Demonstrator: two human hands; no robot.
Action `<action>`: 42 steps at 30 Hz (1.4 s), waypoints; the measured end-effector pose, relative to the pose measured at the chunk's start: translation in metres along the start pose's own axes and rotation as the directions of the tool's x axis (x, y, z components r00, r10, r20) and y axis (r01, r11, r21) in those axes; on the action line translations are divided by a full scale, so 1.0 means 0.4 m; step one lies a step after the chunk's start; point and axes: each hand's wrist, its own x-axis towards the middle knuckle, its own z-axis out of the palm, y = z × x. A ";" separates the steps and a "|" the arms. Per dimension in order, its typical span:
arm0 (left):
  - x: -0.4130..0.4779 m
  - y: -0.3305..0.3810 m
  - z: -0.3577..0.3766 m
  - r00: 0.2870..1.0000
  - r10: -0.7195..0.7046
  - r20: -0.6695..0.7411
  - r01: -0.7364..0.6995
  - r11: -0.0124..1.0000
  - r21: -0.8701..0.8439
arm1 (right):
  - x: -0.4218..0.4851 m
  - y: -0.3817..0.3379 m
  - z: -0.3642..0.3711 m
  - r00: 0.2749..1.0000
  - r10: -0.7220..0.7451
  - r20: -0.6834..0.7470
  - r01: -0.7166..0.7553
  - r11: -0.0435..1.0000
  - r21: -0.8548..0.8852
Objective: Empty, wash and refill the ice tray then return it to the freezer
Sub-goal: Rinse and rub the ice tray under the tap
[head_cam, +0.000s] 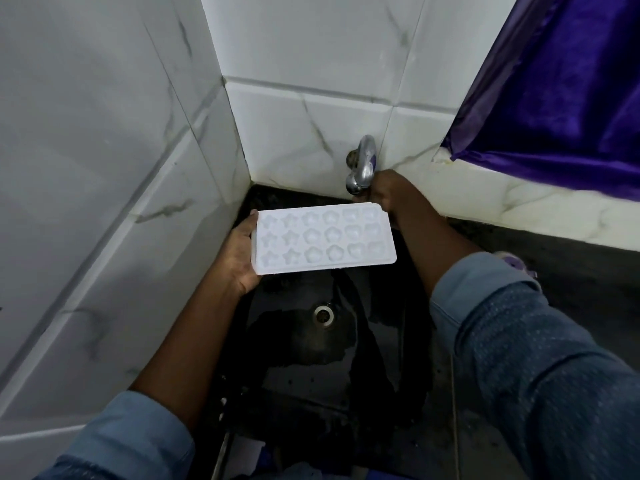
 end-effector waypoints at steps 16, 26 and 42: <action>0.066 -0.040 -0.002 0.999 0.017 -0.030 -0.018 1.000 -0.025 | 0.025 -0.014 0.009 0.996 -0.008 -0.084 0.006 1.000 -0.024; 0.074 -0.039 0.014 0.999 0.011 -0.034 -0.011 1.000 -0.009 | 0.032 -0.010 -0.017 0.992 -0.073 -0.099 0.063 0.993 -0.102; 0.099 -0.080 0.047 0.999 -0.025 -0.026 0.024 1.000 -0.020 | -0.085 0.015 -0.119 0.983 -0.149 -0.103 0.088 0.889 -0.450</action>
